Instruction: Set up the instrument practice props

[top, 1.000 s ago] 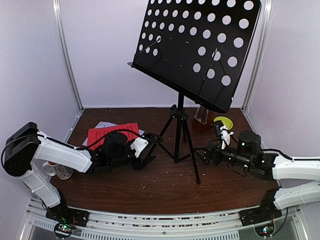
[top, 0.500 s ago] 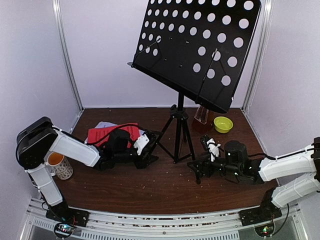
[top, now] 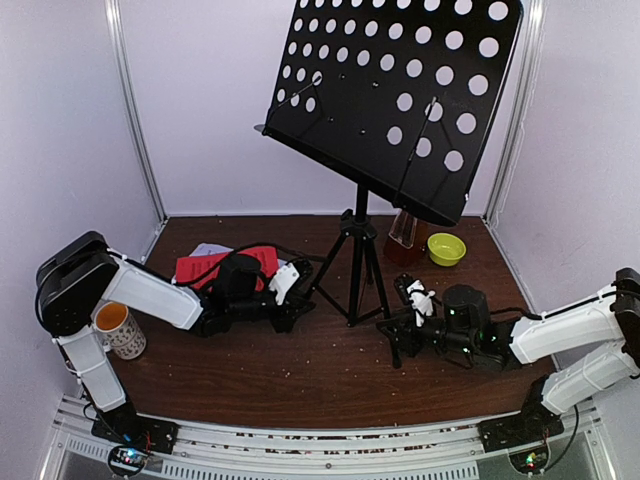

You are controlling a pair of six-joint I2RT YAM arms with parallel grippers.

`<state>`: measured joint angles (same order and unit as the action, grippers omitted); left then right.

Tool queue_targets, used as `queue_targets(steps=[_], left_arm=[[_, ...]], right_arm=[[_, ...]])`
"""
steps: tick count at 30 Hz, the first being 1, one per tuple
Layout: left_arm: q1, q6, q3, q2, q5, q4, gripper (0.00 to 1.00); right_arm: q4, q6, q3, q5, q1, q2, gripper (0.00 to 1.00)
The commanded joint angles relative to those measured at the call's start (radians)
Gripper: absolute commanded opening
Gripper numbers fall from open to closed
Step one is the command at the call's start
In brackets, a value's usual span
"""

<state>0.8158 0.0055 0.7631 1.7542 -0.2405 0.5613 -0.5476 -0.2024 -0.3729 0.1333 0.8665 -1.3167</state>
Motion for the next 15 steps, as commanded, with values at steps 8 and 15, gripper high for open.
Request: queue_targets(steps=[8,15], left_arm=[[0.003,-0.009,-0.092,-0.086,0.031,0.002,0.0],[0.003,0.013,-0.154,-0.127,0.048,-0.025,0.0]], right_arm=[[0.129,0.008,-0.012,-0.067,0.008,0.081,0.07],[0.202,-0.056,0.022,-0.098,0.008,0.138,0.0]])
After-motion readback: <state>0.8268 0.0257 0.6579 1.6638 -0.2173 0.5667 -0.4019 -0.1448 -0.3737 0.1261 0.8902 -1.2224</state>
